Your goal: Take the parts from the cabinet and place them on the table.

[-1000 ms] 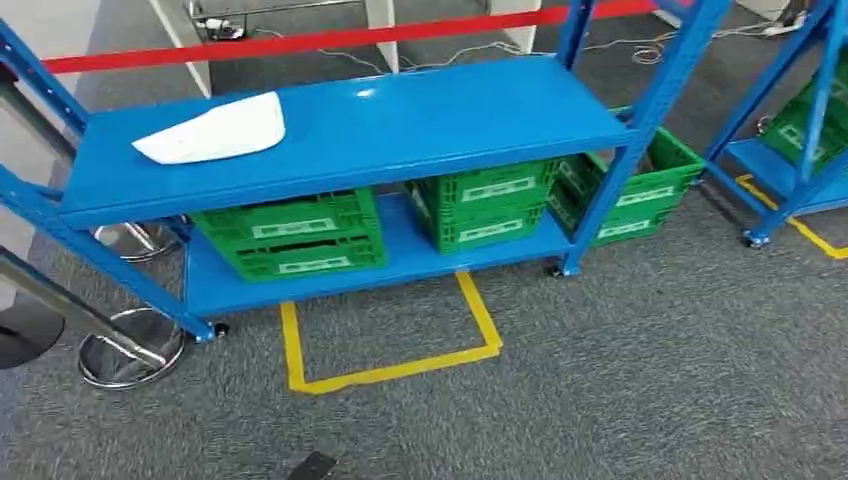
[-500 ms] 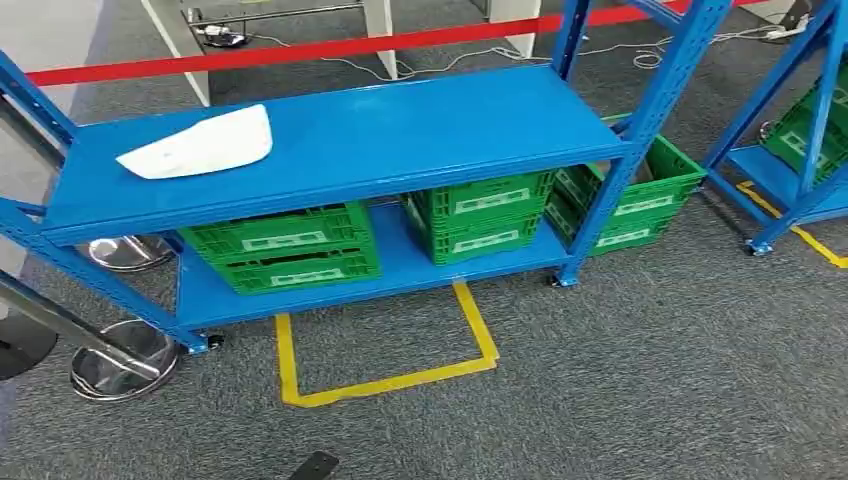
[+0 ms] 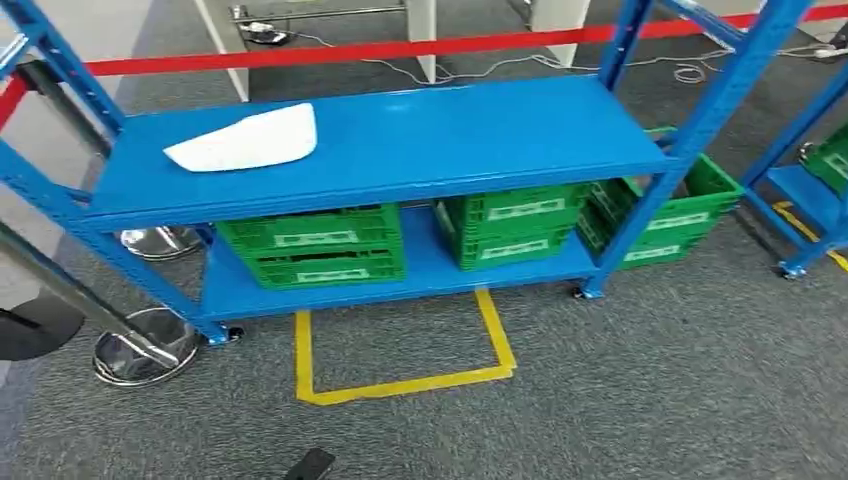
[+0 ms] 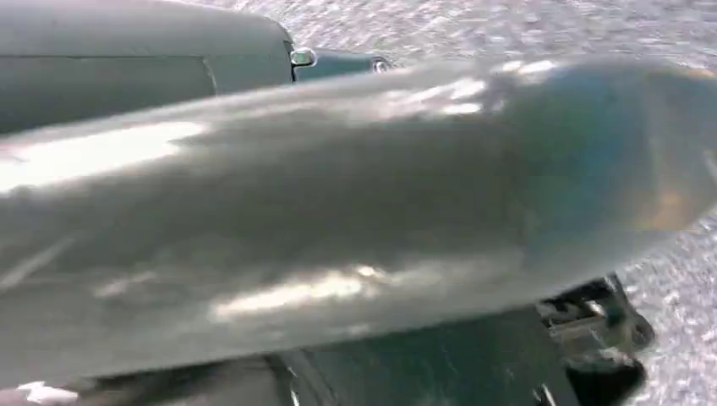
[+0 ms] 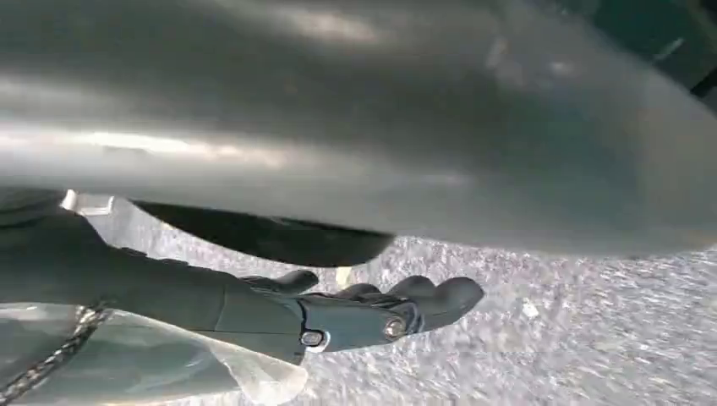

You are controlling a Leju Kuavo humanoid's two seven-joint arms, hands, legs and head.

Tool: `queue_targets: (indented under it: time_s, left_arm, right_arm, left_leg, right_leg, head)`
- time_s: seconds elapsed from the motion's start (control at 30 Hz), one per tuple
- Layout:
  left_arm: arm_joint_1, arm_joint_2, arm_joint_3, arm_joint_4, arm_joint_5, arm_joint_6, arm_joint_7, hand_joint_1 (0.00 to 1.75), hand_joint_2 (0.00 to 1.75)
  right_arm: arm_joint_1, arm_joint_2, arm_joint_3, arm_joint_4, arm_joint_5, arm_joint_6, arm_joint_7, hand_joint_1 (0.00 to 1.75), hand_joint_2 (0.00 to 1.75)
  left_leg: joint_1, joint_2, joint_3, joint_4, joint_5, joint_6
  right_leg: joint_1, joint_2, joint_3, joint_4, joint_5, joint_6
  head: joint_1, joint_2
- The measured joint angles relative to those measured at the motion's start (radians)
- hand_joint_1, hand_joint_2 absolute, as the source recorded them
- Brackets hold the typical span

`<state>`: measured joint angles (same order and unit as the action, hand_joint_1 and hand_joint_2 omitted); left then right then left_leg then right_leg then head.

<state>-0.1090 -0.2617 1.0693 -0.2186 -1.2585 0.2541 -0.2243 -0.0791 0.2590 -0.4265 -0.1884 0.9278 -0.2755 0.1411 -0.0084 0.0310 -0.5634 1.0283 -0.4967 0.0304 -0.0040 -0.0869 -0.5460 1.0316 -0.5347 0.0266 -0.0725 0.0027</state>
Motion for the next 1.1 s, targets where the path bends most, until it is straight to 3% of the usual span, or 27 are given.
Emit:
queue_targets:
  time_s: [0.03,0.07,0.13,0.17,0.2,0.23,0.3,0.33,0.37,0.47,0.5,0.53,0.57,0.6,0.67,0.7,0.73,0.77,0.83,0.9,0.97,1.0,1.03,1.07,1.1]
  left_arm:
    - [0.001,-0.002,0.000,0.000,0.002,0.008,0.004,0.00,0.00]
    - [0.000,-0.004,0.001,0.000,0.003,0.014,0.008,0.00,0.00]
    - [-0.002,-0.005,0.001,0.000,0.006,0.022,0.010,0.00,0.00]
    - [-0.001,-0.005,0.001,0.000,0.006,0.027,0.011,0.00,0.00]
    - [0.001,-0.005,0.001,0.000,0.010,0.031,0.011,0.00,0.00]
    - [0.001,-0.005,0.001,0.000,0.012,0.034,0.011,0.00,0.00]
    - [0.000,-0.008,0.002,0.000,0.020,0.045,0.011,0.00,0.00]
    - [-0.001,-0.010,0.003,0.000,0.022,0.048,0.010,0.00,1.75]
    - [-0.003,-0.010,0.005,0.000,0.024,0.049,0.010,0.00,1.75]
    - [-0.001,-0.010,0.011,0.000,0.034,0.059,0.008,0.00,1.75]
    - [-0.001,-0.009,0.017,0.000,0.037,0.063,0.008,0.00,1.75]
    - [-0.001,-0.008,0.020,0.000,0.040,0.064,0.008,0.00,1.75]
    - [-0.002,-0.009,0.022,0.000,0.043,0.068,0.008,0.00,1.75]
    - [-0.005,-0.009,0.024,0.000,0.045,0.070,0.008,0.00,1.75]
    - [-0.004,-0.009,0.026,0.000,0.054,0.063,0.013,0.00,1.75]
    - [0.000,-0.008,0.026,0.000,0.059,0.059,0.019,0.00,1.75]
    - [0.008,-0.005,0.019,0.000,0.075,0.053,0.026,0.00,1.75]
    - [0.016,-0.003,0.007,0.000,0.092,0.048,0.029,0.00,1.75]
    - [0.035,0.004,-0.018,0.000,0.134,0.037,0.037,0.00,1.75]
    - [0.042,0.012,-0.046,0.000,0.176,0.027,0.045,0.00,1.75]
    - [0.054,0.023,-0.078,0.000,0.221,0.016,0.050,0.00,1.75]
    - [0.059,0.028,-0.098,0.000,0.245,0.010,0.053,0.00,0.00]
    - [0.064,0.031,-0.118,0.000,0.269,0.003,0.058,0.00,0.00]
    - [0.065,0.036,-0.138,-0.001,0.292,-0.002,0.063,0.00,0.00]
    - [0.066,0.041,-0.159,-0.002,0.315,-0.009,0.067,0.00,0.00]
  right_arm:
    - [-0.001,0.000,0.004,0.000,0.002,-0.012,0.000,0.00,0.00]
    - [-0.001,0.000,0.005,0.000,0.004,-0.023,0.001,0.00,0.00]
    - [0.001,-0.002,0.005,0.000,0.005,-0.033,0.004,0.00,0.00]
    - [0.002,-0.002,0.005,0.000,0.005,-0.034,0.004,0.00,0.00]
    - [0.003,-0.003,0.005,0.000,0.003,-0.036,0.004,0.00,0.00]
    - [0.004,-0.003,0.005,0.000,0.000,-0.039,0.005,0.00,0.00]
    - [0.005,-0.003,0.005,0.000,-0.003,-0.057,0.019,0.00,0.00]
    - [0.005,-0.003,0.005,0.000,-0.005,-0.065,0.021,0.00,0.00]
    - [0.007,-0.003,0.005,0.000,-0.008,-0.070,0.022,0.00,0.00]
    - [0.006,-0.003,0.001,-0.001,-0.026,-0.103,0.029,0.00,0.00]
    - [0.006,-0.003,-0.001,-0.002,-0.040,-0.111,0.030,0.00,0.00]
    - [0.006,-0.002,-0.007,-0.002,-0.047,-0.114,0.031,0.00,1.75]
    - [0.007,-0.002,-0.013,-0.002,-0.052,-0.118,0.032,0.00,1.75]
    - [0.009,-0.002,-0.018,-0.002,-0.055,-0.119,0.031,0.00,1.75]
    - [0.013,-0.005,-0.028,-0.002,-0.063,-0.093,0.014,0.00,1.75]
    - [0.010,-0.007,-0.030,-0.003,-0.065,-0.082,0.014,0.00,1.75]
    - [0.009,-0.011,-0.029,-0.009,-0.073,-0.072,0.013,0.00,1.75]
    - [0.009,-0.012,-0.029,-0.017,-0.086,-0.064,0.011,0.00,1.75]
    - [0.007,-0.018,-0.027,-0.034,-0.115,-0.052,0.002,0.00,1.75]
    - [0.006,-0.024,-0.018,-0.045,-0.145,-0.039,-0.004,0.00,1.75]
    - [0.007,-0.032,-0.009,-0.054,-0.176,-0.024,-0.004,0.00,1.75]
    - [0.009,-0.036,-0.002,-0.058,-0.194,-0.019,-0.006,0.00,1.75]
    - [0.014,-0.042,0.006,-0.062,-0.212,-0.010,-0.010,0.00,1.75]
    - [0.020,-0.048,0.014,-0.063,-0.228,-0.005,-0.018,0.00,1.75]
    - [0.025,-0.053,0.021,-0.063,-0.246,0.003,-0.021,0.00,1.75]
  left_leg:
    - [0.004,-0.006,0.001,-0.004,0.003,0.004]
    - [0.005,-0.016,-0.002,-0.004,0.006,0.010]
    - [0.005,-0.036,-0.005,-0.003,0.007,0.012]
    - [0.005,-0.046,-0.005,-0.003,0.007,0.012]
    - [0.004,-0.055,-0.004,-0.003,0.007,0.012]
    - [0.005,-0.068,-0.004,-0.003,0.007,0.011]
    - [0.005,-0.094,0.000,-0.002,0.007,0.010]
    - [0.006,-0.106,0.001,-0.001,0.005,0.007]
    - [0.000,-0.114,-0.004,0.004,0.004,-0.001]
    - [0.010,-0.135,-0.011,-0.001,0.013,-0.019]
    - [0.008,-0.141,-0.012,0.002,0.012,-0.024]
    - [0.006,-0.104,-0.014,0.012,0.000,-0.029]
    - [0.004,-0.067,-0.031,0.049,-0.027,-0.035]
    - [0.007,-0.052,-0.063,0.120,-0.065,-0.041]
    - [0.011,-0.042,-0.138,0.278,-0.128,-0.047]
    - [0.013,-0.041,-0.151,0.308,-0.129,-0.048]
    - [0.013,-0.041,-0.142,0.290,-0.105,-0.047]
    - [0.013,-0.041,-0.115,0.235,-0.066,-0.044]
    - [0.010,-0.040,-0.027,0.049,0.027,-0.028]
    - [0.004,-0.038,-0.005,-0.002,0.010,-0.016]
    - [0.001,-0.039,-0.010,0.001,0.008,-0.015]
    - [0.002,-0.039,-0.008,-0.006,0.011,-0.010]
    - [0.013,-0.036,0.003,-0.025,0.020,-0.003]
    - [0.013,-0.036,0.006,-0.029,0.021,0.001]
    - [0.013,-0.035,0.005,-0.029,0.021,0.004]
  right_leg:
    - [-0.003,0.036,-0.012,0.015,-0.015,0.006]
    - [-0.005,0.063,-0.033,0.065,-0.049,0.007]
    - [-0.006,0.081,-0.108,0.227,-0.122,0.010]
    - [-0.006,0.083,-0.139,0.285,-0.138,0.011]
    - [-0.006,0.084,-0.151,0.299,-0.130,0.011]
    - [-0.006,0.084,-0.139,0.269,-0.098,0.010]
    - [-0.009,0.100,-0.066,0.113,-0.006,0.006]
    - [-0.012,0.134,-0.027,0.026,0.024,0.004]
    - [-0.016,0.173,-0.015,0.002,0.007,0.003]
    - [-0.008,0.155,-0.004,-0.002,0.009,-0.011]
    - [-0.015,0.148,-0.002,-0.009,0.015,-0.019]
    - [-0.017,0.139,0.001,-0.012,0.017,-0.023]
    - [-0.017,0.132,0.002,-0.012,0.015,-0.027]
    - [-0.016,0.122,0.003,-0.012,0.014,-0.030]
    - [-0.014,0.102,0.002,-0.012,0.011,-0.033]
    - [-0.014,0.096,0.003,-0.012,0.010,-0.033]
    - [-0.014,0.093,0.005,-0.012,0.009,-0.033]
    - [-0.014,0.091,0.008,-0.012,0.008,-0.033]
    - [-0.012,0.091,0.014,-0.012,0.005,-0.030]
    - [-0.006,0.089,0.008,-0.010,0.002,-0.021]
    - [-0.009,0.084,0.006,-0.015,0.005,-0.010]
    - [-0.008,0.084,0.011,-0.020,0.006,-0.004]
    - [-0.009,0.084,0.005,-0.014,-0.004,0.002]
    - [-0.007,0.085,-0.004,0.012,-0.024,0.005]
    - [-0.008,0.086,-0.035,0.077,-0.061,0.007]
  head:
    - [0.002,0.000]
    - [0.005,0.000]
    - [0.007,0.000]
    - [0.008,0.000]
    - [0.006,0.000]
    - [0.007,0.000]
    - [0.007,0.000]
    - [0.007,0.000]
    - [0.007,0.000]
    - [0.006,0.000]
    - [0.005,0.000]
    - [0.005,0.000]
    - [-0.005,0.000]
    - [-0.005,0.000]
    - [-0.005,0.000]
    - [-0.005,0.000]
    - [-0.005,0.000]
    - [-0.005,0.000]
    - [-0.005,0.000]
    - [-0.006,0.000]
    - [-0.003,0.000]
    - [-0.005,0.000]
    - [-0.003,0.000]
    - [0.001,0.000]
    - [0.004,0.000]
